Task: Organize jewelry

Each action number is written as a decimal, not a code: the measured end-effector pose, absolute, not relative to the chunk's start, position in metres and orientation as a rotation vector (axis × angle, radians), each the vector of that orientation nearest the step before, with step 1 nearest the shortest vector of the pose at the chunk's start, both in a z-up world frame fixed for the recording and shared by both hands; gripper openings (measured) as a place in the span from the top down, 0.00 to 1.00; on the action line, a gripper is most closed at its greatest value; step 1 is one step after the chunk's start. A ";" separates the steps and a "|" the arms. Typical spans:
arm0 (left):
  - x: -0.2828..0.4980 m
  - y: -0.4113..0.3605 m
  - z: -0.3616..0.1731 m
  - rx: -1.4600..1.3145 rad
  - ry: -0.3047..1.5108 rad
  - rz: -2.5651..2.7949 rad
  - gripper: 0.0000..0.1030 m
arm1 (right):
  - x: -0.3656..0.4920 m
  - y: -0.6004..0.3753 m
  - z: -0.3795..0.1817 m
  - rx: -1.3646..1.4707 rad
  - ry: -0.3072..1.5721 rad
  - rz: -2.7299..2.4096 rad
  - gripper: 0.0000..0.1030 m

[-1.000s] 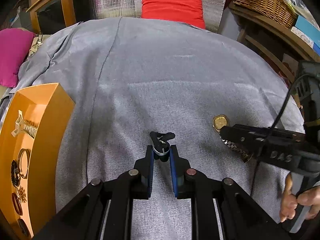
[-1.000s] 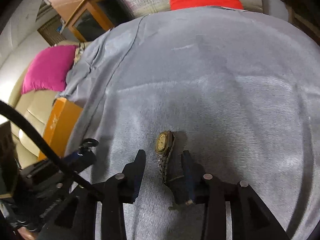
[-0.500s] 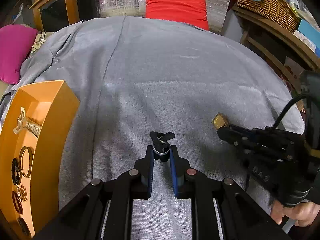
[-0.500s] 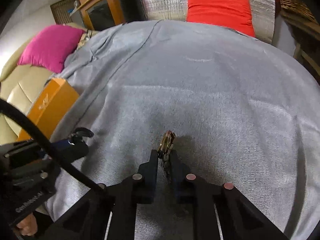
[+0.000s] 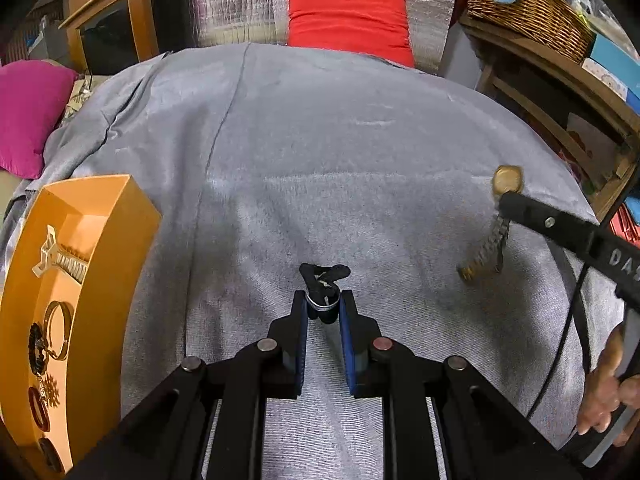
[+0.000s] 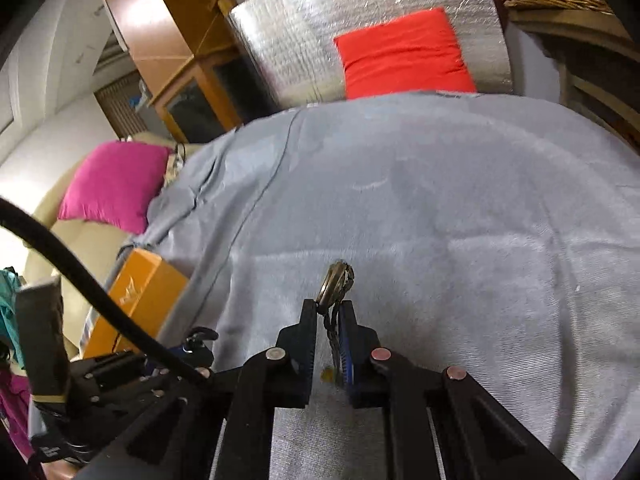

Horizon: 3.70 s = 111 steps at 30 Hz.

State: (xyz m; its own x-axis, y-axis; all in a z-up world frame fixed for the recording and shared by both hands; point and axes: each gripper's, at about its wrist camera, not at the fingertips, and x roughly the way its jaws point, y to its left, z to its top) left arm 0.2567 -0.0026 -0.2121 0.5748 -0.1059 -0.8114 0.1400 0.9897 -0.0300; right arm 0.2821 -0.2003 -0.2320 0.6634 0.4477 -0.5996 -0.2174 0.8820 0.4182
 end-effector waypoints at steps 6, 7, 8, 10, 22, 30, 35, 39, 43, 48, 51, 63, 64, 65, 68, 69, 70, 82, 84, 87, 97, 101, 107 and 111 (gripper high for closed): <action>0.248 -0.011 -0.205 0.085 0.893 -0.136 0.84 | 0.270 -0.214 -0.218 0.348 0.713 0.377 0.88; 0.247 -0.013 -0.204 0.091 0.885 -0.136 0.84 | 0.267 -0.216 -0.215 0.349 0.705 0.375 0.88; 0.245 -0.014 -0.203 0.098 0.874 -0.134 0.84 | 0.265 -0.219 -0.213 0.350 0.699 0.373 0.88; 0.241 -0.017 -0.201 0.112 0.857 -0.132 0.84 | 0.260 -0.224 -0.208 0.353 0.683 0.370 0.88; 0.225 -0.015 -0.204 0.137 0.839 -0.101 0.84 | 0.258 -0.251 -0.223 0.442 0.815 0.351 0.85; 0.227 -0.018 -0.205 0.136 0.847 -0.112 0.84 | 0.271 -0.261 -0.253 0.500 0.928 0.309 0.45; 0.227 -0.017 -0.203 0.127 0.845 -0.125 0.84 | 0.280 -0.237 -0.258 0.404 0.949 0.298 0.45; 0.228 -0.013 -0.202 0.117 0.846 -0.130 0.84 | 0.289 -0.220 -0.267 0.325 0.977 0.265 0.48; 0.228 -0.011 -0.201 0.105 0.851 -0.136 0.84 | 0.300 -0.203 -0.283 0.212 1.026 0.192 0.69; 0.227 -0.008 -0.198 0.093 0.847 -0.143 0.84 | 0.302 -0.193 -0.284 0.139 0.994 0.136 0.86; 0.227 -0.006 -0.198 0.084 0.848 -0.143 0.84 | 0.301 -0.196 -0.280 0.180 0.978 0.155 0.90; 0.229 -0.005 -0.195 0.062 0.847 -0.148 0.84 | 0.285 -0.220 -0.260 0.288 0.894 0.247 0.92; 0.229 -0.006 -0.196 0.062 0.848 -0.148 0.84 | 0.285 -0.227 -0.263 0.321 0.915 0.247 0.92; 0.230 -0.007 -0.196 0.062 0.849 -0.151 0.84 | 0.287 -0.233 -0.266 0.354 0.931 0.246 0.91; 0.231 -0.008 -0.196 0.062 0.851 -0.153 0.84 | 0.290 -0.238 -0.268 0.397 0.953 0.259 0.85; 0.232 -0.008 -0.196 0.062 0.853 -0.152 0.84 | 0.290 -0.238 -0.269 0.397 0.952 0.262 0.82; 0.232 -0.009 -0.197 0.062 0.854 -0.152 0.84 | 0.290 -0.236 -0.269 0.394 0.951 0.269 0.73; 0.233 -0.006 -0.199 0.059 0.869 -0.152 0.84 | 0.304 -0.188 -0.282 0.233 0.963 0.258 0.45; 0.234 -0.003 -0.199 0.054 0.872 -0.151 0.84 | 0.307 -0.180 -0.282 0.171 0.948 0.241 0.46; 0.235 -0.001 -0.200 0.051 0.877 -0.146 0.84 | 0.312 -0.167 -0.285 0.076 0.927 0.192 0.61; 0.237 0.002 -0.199 0.027 0.879 -0.155 0.84 | 0.306 -0.169 -0.270 0.105 0.882 0.193 0.73; 0.236 0.002 -0.198 0.023 0.874 -0.157 0.84 | 0.295 -0.180 -0.253 0.175 0.826 0.226 0.73; 0.231 -0.003 -0.196 0.040 0.856 -0.152 0.84 | 0.278 -0.199 -0.230 0.253 0.736 0.225 0.73; 0.225 -0.010 -0.193 0.083 0.822 -0.122 0.84 | 0.267 -0.214 -0.218 0.286 0.690 0.205 0.73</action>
State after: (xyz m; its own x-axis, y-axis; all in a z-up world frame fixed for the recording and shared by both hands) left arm 0.2255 -0.0097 -0.1927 0.6741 -0.0757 -0.7347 0.1404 0.9897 0.0269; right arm 0.2666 -0.2137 -0.2180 0.7538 0.2788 -0.5951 -0.0911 0.9412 0.3255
